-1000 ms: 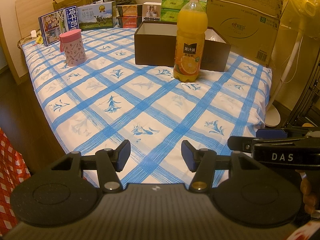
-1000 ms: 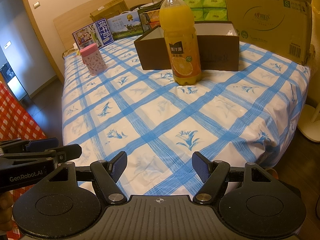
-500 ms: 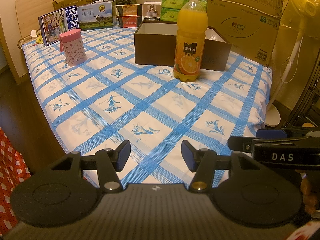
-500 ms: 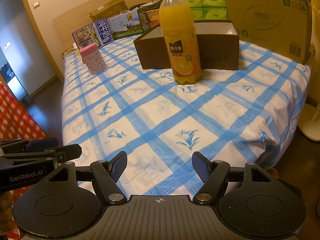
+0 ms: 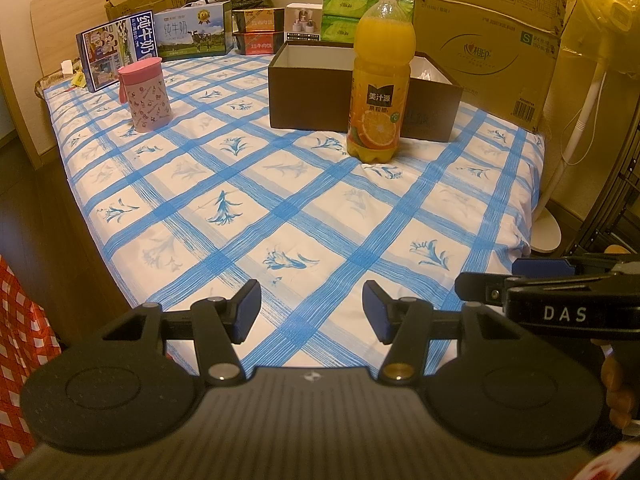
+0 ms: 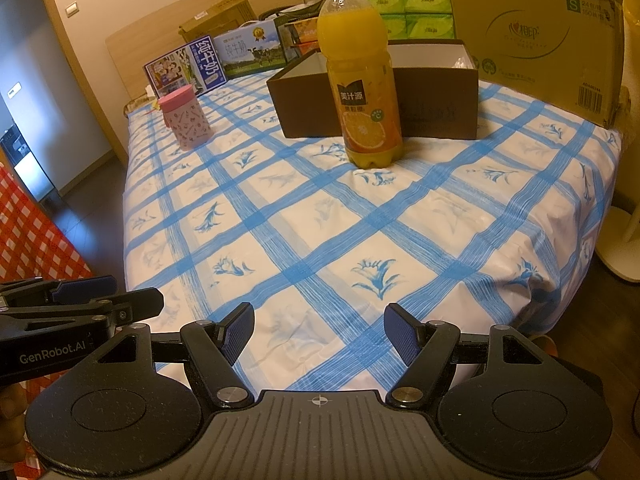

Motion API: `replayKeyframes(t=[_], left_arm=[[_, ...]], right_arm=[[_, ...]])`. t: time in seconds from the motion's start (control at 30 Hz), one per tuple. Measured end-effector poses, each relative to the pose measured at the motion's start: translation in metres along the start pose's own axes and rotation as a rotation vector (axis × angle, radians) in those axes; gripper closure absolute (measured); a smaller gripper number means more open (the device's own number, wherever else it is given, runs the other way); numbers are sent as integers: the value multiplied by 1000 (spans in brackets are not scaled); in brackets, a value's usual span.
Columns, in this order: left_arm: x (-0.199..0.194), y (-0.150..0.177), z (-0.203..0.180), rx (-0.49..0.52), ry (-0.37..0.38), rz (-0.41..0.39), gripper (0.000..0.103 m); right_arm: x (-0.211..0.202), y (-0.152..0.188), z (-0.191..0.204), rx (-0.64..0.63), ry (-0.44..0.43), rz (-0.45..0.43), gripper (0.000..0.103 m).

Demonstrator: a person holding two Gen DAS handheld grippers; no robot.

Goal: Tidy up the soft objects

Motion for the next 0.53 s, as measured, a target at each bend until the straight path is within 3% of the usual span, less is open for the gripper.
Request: replayKeyframes(t=[0.53], left_arm=[[5,-1,4,-11,-10,-8,50]], right_arm=[[1,0,0,1,0,1,32]])
Point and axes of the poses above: each gripper's, at about its wrist camera, not at the fingertips, and x roughly the way its jaws point, z to its left, y to its underside, the point moved 6 cm from there along x, roughly the way its jaws point, and after that the axes turned 10 degrees about y, right-handed, at the moved point
